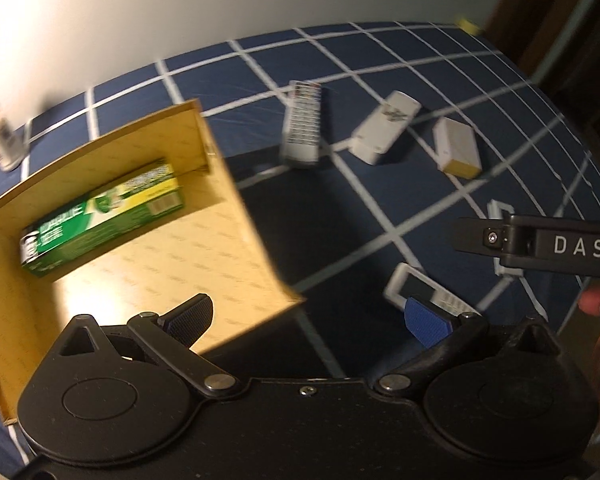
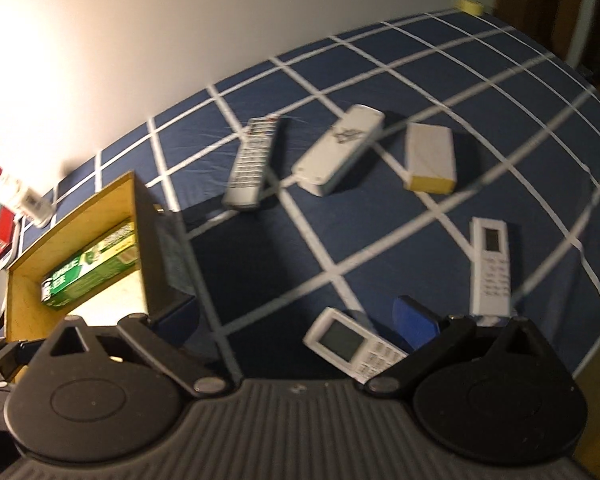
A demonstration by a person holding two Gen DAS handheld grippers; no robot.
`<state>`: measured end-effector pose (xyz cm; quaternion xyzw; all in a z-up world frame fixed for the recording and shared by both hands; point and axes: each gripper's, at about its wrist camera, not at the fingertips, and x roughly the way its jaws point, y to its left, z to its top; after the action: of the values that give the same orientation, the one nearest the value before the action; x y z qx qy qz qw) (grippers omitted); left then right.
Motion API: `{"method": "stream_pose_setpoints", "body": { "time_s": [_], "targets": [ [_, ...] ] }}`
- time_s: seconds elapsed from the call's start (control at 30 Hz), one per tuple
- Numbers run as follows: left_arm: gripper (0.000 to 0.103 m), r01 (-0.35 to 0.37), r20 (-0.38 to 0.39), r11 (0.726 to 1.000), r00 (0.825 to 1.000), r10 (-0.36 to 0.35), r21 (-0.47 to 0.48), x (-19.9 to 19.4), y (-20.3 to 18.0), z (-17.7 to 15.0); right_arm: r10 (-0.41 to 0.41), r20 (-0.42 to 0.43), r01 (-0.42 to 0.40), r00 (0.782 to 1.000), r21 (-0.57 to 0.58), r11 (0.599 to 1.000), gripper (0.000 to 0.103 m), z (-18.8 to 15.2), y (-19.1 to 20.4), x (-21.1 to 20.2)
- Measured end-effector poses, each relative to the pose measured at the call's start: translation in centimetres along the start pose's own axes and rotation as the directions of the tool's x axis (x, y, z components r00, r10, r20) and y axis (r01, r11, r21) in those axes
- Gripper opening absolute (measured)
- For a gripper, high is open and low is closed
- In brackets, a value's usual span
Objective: Organize objects
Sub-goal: 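Move the right tool to the white air-conditioner remote and close on it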
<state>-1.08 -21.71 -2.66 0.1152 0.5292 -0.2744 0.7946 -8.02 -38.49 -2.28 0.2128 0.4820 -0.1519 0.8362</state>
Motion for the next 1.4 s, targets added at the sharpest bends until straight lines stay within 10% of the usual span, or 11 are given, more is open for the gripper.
{"method": "stream_pose_setpoints", "body": {
  "time_s": [0.73, 1.4],
  "targets": [
    [0.103, 0.093, -0.197, 0.953, 0.98, -0.036, 0.288, 10.1, -9.2, 1.5, -0.101, -0.1, 0.129, 0.99, 0.344, 0.93, 0.102, -3.3, -10.9, 5.1],
    [0.101, 0.302, -0.426, 0.867, 0.897, -0.118, 0.396, 18.3, -10.1, 0.3, -0.054, -0.26, 0.189, 0.964, 0.526, 0.83, 0.1, -6.5, -11.5, 11.6]
  ]
}}
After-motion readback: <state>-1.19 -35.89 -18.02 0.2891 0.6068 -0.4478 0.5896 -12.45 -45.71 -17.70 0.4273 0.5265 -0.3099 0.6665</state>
